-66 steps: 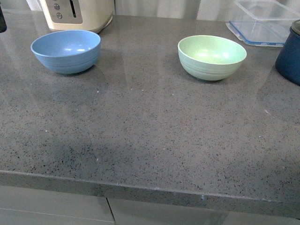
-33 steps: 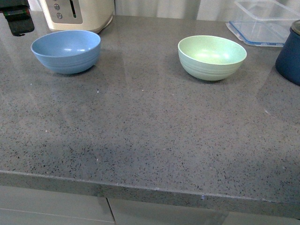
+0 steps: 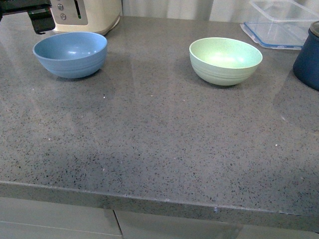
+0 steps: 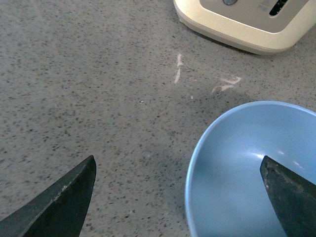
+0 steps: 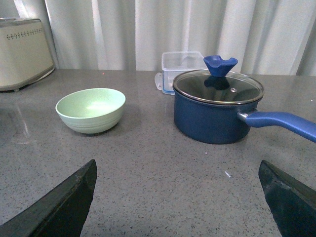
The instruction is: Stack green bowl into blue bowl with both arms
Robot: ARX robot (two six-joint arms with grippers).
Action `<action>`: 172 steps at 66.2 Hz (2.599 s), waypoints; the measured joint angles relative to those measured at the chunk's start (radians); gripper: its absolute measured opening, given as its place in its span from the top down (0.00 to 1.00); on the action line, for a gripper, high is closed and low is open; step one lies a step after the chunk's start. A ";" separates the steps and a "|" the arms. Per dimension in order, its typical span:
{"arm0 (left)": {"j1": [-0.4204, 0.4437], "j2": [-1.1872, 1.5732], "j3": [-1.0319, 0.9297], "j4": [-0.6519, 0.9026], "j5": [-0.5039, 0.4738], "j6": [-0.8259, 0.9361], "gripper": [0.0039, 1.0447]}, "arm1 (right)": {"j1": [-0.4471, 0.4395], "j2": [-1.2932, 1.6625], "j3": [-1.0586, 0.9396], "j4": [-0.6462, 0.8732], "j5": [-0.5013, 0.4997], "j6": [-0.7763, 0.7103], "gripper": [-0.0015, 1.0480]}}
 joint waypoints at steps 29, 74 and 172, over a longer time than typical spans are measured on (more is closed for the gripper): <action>-0.021 0.049 0.064 -0.055 -0.013 -0.047 0.06 | 0.000 0.000 0.000 0.000 0.000 0.000 0.10; 0.011 0.065 0.064 -0.120 0.013 -0.140 0.82 | 0.000 0.000 0.000 0.000 0.000 0.000 0.10; -0.268 0.213 0.336 -0.262 -0.017 -0.167 0.97 | 0.000 0.000 0.000 0.000 0.000 0.000 0.10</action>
